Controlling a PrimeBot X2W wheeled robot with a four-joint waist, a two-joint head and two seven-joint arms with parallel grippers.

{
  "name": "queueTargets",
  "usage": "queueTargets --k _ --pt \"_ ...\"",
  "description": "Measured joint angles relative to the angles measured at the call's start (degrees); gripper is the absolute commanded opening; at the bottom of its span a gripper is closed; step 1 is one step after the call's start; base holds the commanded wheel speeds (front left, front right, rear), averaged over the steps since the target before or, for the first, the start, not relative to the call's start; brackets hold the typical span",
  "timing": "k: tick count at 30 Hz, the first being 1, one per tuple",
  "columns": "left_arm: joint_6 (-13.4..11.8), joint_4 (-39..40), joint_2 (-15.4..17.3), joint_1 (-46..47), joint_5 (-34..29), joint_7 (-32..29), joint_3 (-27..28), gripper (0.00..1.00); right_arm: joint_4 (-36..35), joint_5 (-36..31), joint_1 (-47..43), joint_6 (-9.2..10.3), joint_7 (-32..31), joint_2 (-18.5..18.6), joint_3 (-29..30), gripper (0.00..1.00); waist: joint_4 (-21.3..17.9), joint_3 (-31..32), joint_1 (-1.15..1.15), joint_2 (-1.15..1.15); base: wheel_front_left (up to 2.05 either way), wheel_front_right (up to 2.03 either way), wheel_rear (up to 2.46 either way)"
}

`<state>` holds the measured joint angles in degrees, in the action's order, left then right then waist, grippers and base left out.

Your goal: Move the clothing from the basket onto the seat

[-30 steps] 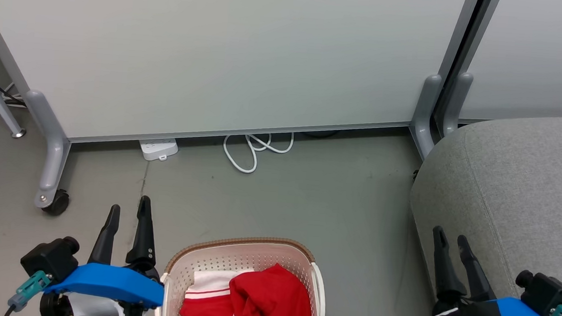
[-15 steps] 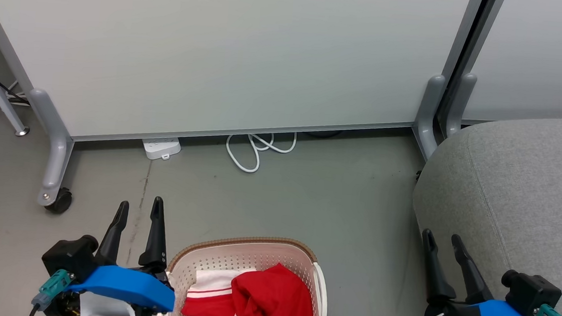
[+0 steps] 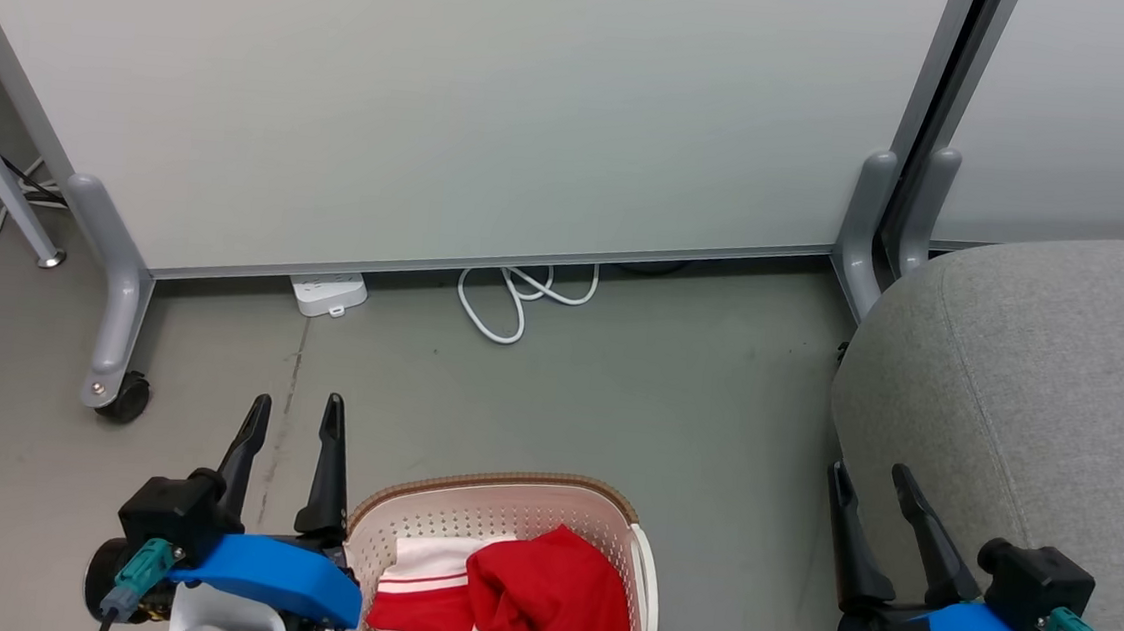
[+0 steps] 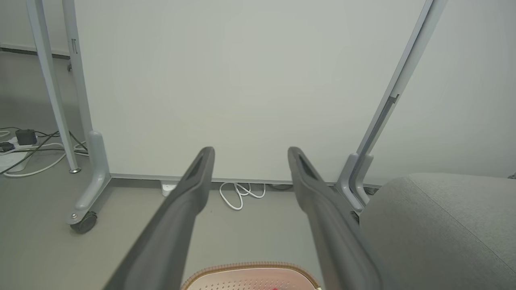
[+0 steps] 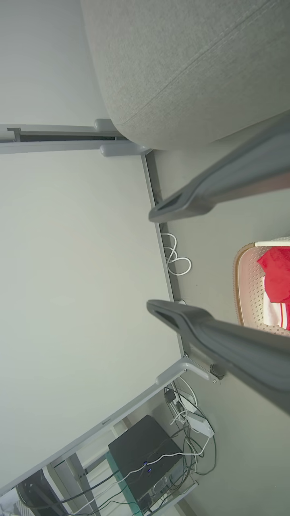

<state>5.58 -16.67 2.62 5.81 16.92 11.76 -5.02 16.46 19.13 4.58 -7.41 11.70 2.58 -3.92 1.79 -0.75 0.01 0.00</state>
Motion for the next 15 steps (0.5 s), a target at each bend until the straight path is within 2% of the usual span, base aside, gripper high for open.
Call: queueTargets --k 15 --pt "0.1 -1.6 0.1 0.2 -5.1 1.5 -0.8 1.00 0.7 -6.5 0.5 -0.01 1.6 0.0 -0.8 1.00 0.2 -0.2 0.00 0.00 0.00 0.00 0.00"
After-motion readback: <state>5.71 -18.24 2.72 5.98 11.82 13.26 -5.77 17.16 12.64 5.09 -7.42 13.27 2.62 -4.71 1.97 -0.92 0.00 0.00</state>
